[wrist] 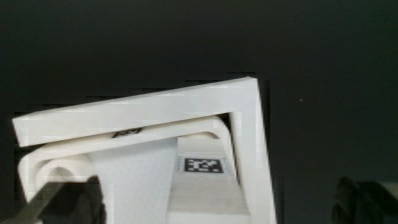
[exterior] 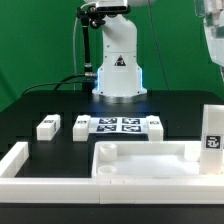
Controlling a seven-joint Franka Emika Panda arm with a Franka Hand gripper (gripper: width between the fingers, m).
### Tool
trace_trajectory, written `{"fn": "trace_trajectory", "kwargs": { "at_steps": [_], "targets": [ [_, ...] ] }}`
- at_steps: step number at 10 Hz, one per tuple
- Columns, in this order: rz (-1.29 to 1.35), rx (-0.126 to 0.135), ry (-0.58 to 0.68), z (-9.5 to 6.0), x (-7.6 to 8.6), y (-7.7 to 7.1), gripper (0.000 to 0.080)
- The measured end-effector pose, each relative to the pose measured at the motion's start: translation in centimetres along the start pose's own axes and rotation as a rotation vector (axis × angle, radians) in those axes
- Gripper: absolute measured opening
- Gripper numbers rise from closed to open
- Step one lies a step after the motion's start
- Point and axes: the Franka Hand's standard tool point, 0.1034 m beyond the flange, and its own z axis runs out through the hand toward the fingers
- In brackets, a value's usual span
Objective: Assemble desk
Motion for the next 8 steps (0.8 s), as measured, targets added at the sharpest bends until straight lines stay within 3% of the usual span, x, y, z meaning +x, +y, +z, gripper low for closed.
{"fn": "trace_trajectory", "kwargs": {
  "at_steps": [3, 7, 8],
  "targets": [
    [-0.108, 0.004, -0.003, -0.4, -0.3, 0.5, 0.0649],
    [-0.439, -0.025, 0.002, -0.5, -0.8, 5.6, 0.0649],
    [-0.480, -0.024, 0.002, -0.5, -0.8, 5.4, 0.0649]
  ]
}}
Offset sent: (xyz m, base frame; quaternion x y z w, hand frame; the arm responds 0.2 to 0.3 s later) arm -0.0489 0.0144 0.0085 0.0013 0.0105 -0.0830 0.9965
